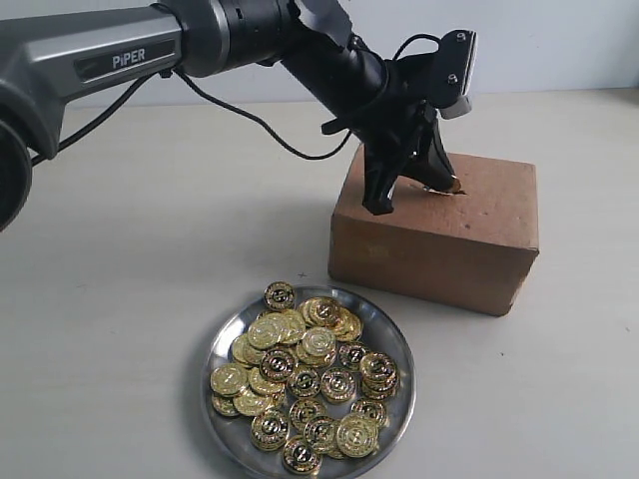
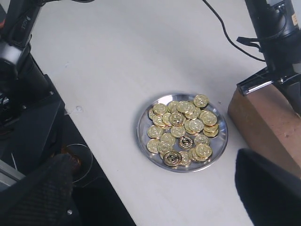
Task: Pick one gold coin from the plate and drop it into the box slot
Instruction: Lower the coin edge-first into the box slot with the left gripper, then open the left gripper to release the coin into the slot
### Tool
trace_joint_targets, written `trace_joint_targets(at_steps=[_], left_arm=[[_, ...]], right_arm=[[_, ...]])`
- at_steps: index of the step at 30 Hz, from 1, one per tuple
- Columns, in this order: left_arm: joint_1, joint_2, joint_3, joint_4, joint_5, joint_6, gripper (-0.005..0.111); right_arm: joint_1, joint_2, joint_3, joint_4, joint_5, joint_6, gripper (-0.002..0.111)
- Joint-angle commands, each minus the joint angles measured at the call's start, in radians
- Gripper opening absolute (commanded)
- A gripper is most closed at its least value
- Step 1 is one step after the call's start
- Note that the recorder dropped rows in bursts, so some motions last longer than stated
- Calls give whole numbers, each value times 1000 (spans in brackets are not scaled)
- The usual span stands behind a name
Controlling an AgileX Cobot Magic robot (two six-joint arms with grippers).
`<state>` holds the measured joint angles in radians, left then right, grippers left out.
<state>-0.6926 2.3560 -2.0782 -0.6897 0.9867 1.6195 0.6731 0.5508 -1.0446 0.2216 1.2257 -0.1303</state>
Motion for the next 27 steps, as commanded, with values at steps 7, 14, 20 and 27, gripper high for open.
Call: trace_joint_targets(at_steps=[7,14,20,27], left_arm=[[-6,17,-4,-4,-34,-2,0],[-6,29,-4,-3,-45,-7,17],[-6,29,-4,-7,-76,-33,36],[-6,-50,-4,-57,-69,-33,15]], right_arm=[[2,-3,-2,6,-5,1,88],[2,-3,-2,7,-5,-1,88],[2,-3,-2,7,-5,-1,88],[2,-3,-2,5,-5,-1,88]])
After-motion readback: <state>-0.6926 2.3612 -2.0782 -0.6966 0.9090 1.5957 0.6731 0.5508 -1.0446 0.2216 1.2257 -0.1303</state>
